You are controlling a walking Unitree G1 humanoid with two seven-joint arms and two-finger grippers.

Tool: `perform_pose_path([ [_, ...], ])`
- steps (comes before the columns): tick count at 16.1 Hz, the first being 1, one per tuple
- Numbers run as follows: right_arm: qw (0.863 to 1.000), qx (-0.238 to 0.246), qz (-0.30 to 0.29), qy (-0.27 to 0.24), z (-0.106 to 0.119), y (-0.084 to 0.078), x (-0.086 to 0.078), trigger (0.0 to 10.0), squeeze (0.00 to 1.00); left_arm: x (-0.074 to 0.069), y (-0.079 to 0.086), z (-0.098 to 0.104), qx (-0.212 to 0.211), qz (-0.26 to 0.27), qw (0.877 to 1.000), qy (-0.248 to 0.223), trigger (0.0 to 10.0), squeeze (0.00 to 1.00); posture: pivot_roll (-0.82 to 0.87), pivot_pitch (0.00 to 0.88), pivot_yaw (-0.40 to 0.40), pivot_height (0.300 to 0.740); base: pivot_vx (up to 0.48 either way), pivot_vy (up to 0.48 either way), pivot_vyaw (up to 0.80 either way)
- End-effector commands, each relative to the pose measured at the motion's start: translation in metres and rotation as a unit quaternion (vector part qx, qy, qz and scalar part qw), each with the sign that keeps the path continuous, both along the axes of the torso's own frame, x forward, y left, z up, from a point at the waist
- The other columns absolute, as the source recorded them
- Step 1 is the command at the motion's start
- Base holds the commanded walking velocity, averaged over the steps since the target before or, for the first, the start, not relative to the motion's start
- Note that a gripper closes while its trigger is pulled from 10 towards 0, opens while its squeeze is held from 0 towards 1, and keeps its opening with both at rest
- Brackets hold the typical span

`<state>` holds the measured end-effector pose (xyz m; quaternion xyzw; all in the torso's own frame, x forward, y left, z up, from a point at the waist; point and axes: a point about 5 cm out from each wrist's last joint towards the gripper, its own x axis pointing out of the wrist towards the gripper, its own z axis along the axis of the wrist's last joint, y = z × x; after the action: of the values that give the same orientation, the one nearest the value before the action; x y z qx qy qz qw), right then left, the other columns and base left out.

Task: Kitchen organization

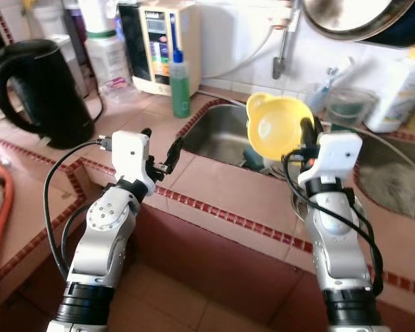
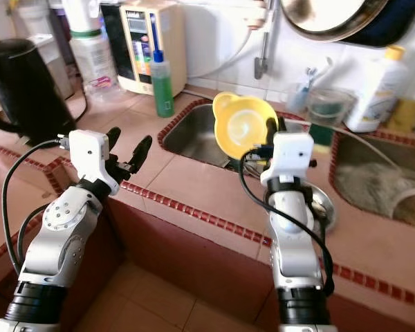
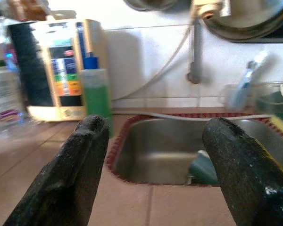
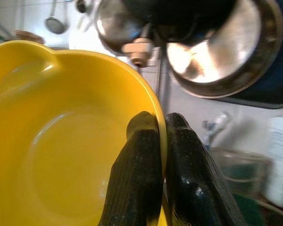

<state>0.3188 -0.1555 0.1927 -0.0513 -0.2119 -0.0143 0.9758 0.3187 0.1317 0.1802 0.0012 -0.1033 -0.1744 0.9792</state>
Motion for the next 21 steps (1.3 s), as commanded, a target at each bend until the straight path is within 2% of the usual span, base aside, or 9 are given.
perform_pose_path([
  [1, 1.0, 0.005, -0.008, 0.0, 0.0021, -0.005, 0.0011, 10.0, 0.0, -0.0003, -0.0047, 0.0061, 0.003, -0.009, 1.0, -0.01, 10.0, 0.0, -0.16, 0.0, 0.036, 0.74, 0.0, 0.0, -0.76],
  [6, 1.0, 0.002, -0.004, 0.001, 0.0024, -0.0043, 0.0029, 10.0, 0.0, 0.0006, -0.0022, 0.008, 0.009, -0.009, 1.0, -0.015, 10.0, 0.0, -0.16, 0.0, 0.034, 0.74, 0.0, 0.0, -0.76],
  [12, 0.999, -0.005, 0.029, -0.016, 0.0062, 0.0045, 0.0004, 10.0, 0.0, 0.0026, 0.0007, 0.0104, 0.002, -0.007, 1.0, -0.016, 10.0, 0.0, -0.16, 0.0, 0.031, 0.74, 0.0, 0.0, 0.0],
  [18, 0.999, -0.007, 0.034, -0.014, 0.0056, 0.0045, -0.0002, 10.0, 0.0, 0.002, 0.0012, 0.0113, -0.005, -0.007, 1.0, -0.018, 10.0, 0.0, -0.16, 0.0, 0.027, 0.74, 0.0, 0.0, 0.0],
  [21, 0.999, -0.007, 0.036, -0.014, 0.0053, 0.0045, -0.0007, 10.0, 0.0, 0.0012, 0.0009, 0.0109, -0.009, -0.008, 1.0, -0.017, 10.0, 0.0, -0.16, 0.0, 0.024, 0.74, 0.256, 0.0, 0.0],
])
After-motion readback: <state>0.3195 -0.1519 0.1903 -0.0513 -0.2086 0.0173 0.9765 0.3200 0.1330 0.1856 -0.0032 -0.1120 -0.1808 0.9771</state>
